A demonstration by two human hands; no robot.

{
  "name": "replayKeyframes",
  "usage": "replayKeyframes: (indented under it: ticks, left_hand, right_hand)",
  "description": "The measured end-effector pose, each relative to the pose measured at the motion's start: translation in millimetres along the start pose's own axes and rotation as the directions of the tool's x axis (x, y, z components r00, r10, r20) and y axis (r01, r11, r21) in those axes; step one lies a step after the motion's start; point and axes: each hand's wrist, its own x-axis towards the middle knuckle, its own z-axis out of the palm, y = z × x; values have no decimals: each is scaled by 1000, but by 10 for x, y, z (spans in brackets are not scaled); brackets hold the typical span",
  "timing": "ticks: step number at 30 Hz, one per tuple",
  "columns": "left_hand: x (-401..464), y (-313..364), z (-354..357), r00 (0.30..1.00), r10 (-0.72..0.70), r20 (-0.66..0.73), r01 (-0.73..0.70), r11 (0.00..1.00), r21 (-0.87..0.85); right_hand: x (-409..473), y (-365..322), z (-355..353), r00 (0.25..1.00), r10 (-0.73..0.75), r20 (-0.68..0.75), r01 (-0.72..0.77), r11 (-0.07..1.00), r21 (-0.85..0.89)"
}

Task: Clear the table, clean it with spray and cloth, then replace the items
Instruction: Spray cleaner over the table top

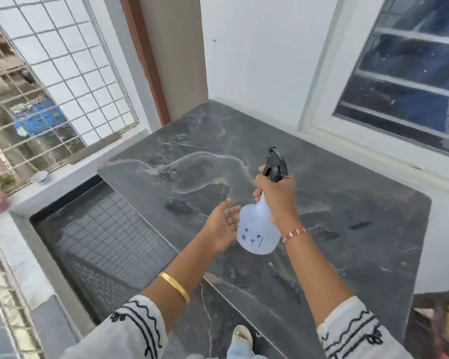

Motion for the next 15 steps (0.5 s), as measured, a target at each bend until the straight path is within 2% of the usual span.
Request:
replayKeyframes:
  ticks: [4,9,12,15]
  left_hand:
    - [348,271,-123,995,69,-66,-57,985,165]
    - [753,830,-384,962,219,-166,-150,925,350]
    - [1039,1199,-497,918,369,-144,-250,823,511]
    - [1260,1503,-599,889,456,-50,-312,681,662]
  right_hand:
    - [212,27,78,1000,-9,-13,8,994,-106]
    - [538,63,366,997,-27,-72,10,974,-228]
    - [753,66,681,998,-38,-56,18,945,-327]
    - [991,104,1084,997,0,-83,-31,926,-377]
